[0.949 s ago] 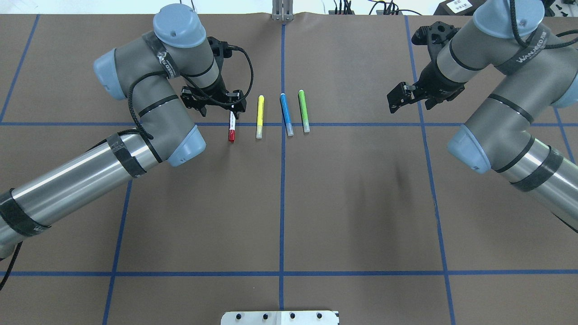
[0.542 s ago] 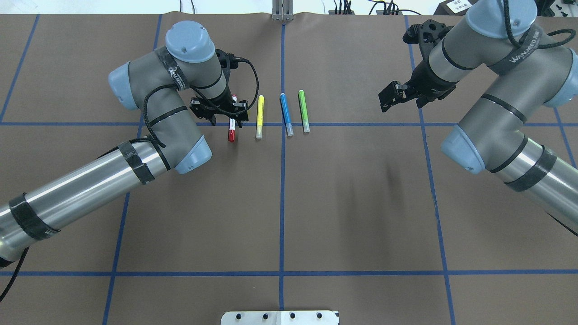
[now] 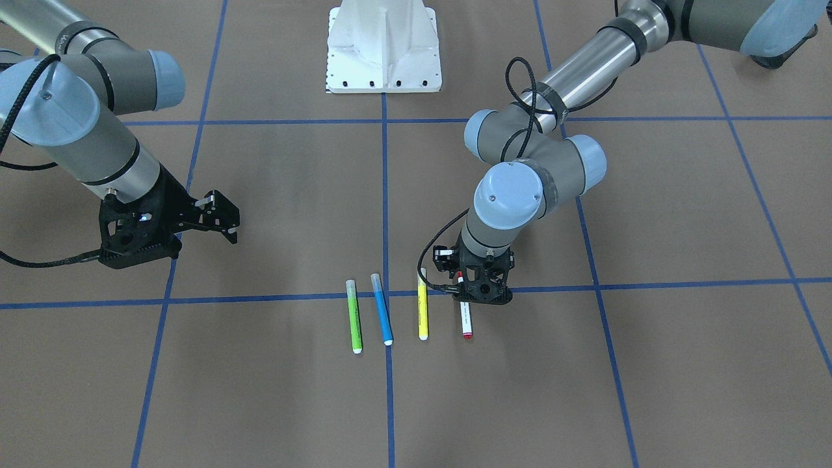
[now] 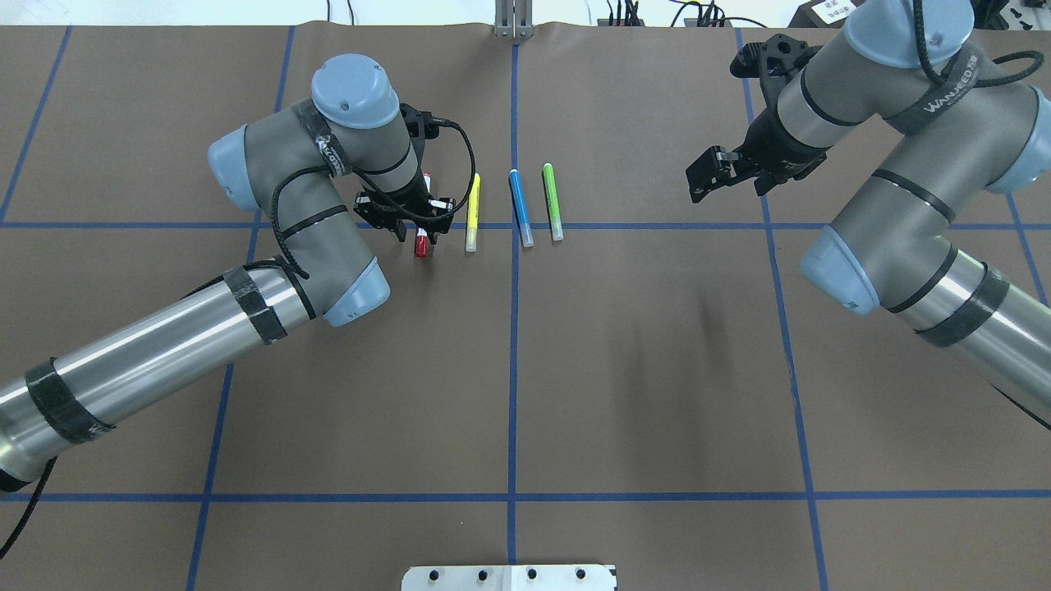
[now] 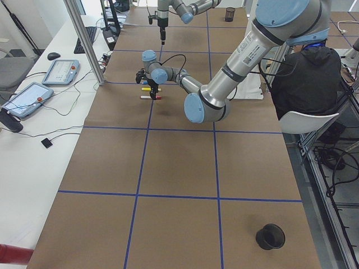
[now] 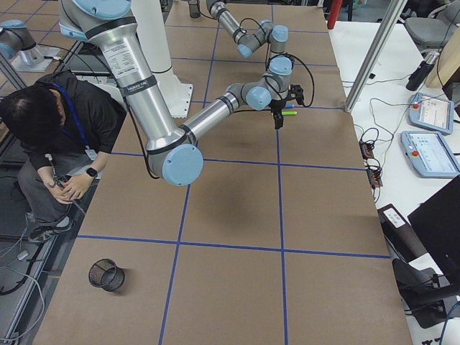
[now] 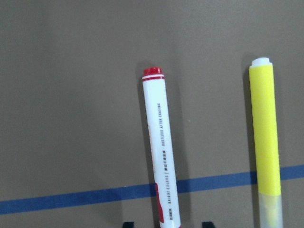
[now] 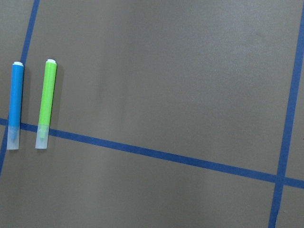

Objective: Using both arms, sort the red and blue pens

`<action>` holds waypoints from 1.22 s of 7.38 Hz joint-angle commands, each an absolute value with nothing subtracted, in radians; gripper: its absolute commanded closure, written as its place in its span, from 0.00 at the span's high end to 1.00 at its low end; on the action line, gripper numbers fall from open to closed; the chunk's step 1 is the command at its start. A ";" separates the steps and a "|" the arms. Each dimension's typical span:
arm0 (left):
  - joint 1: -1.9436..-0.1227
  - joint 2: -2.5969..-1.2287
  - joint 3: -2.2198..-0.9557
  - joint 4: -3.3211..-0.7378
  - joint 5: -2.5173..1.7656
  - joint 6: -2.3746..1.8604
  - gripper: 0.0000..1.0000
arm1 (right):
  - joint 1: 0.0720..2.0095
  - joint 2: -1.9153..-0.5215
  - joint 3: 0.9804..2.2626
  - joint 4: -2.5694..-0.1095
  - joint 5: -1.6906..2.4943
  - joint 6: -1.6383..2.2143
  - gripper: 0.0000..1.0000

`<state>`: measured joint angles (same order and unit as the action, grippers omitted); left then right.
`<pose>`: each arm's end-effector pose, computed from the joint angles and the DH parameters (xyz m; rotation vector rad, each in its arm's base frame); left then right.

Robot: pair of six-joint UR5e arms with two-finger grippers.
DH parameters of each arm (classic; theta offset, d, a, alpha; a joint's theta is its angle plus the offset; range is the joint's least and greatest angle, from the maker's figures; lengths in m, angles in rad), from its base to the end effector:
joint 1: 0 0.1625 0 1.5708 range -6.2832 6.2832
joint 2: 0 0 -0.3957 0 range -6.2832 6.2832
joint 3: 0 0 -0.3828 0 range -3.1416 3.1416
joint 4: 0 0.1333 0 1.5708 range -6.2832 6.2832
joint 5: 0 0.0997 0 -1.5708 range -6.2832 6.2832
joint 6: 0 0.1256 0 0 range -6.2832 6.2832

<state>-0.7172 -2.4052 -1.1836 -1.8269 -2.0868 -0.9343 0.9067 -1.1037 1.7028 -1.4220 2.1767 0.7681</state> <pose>0.5447 -0.5697 0.2816 0.0451 0.8447 0.1056 -0.3444 -0.5402 0.3078 0.1674 -0.9094 -0.1300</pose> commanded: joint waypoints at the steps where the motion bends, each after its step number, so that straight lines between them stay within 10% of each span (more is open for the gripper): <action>1: -0.715 -2.405 -1.181 -1.827 -2.086 -0.936 0.48 | 0.907 -1.103 1.703 -1.422 2.177 0.769 1.00; 5: -0.704 -2.405 -1.181 -1.827 -2.086 -0.937 0.41 | 0.907 -1.104 1.703 -1.420 2.177 0.769 1.00; 8: -0.698 -2.404 -1.186 -1.825 -2.086 -0.928 0.00 | 0.907 -1.103 1.703 -1.422 2.178 0.770 1.00; 9: -0.699 -2.401 -1.209 -1.821 -2.088 -0.933 0.00 | 0.907 -1.103 1.703 -1.420 2.178 0.770 1.00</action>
<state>-0.6990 -2.4030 -1.1894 -1.8245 -2.0866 -0.9321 0.9066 -1.1036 1.7027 -1.4213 2.1782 0.7695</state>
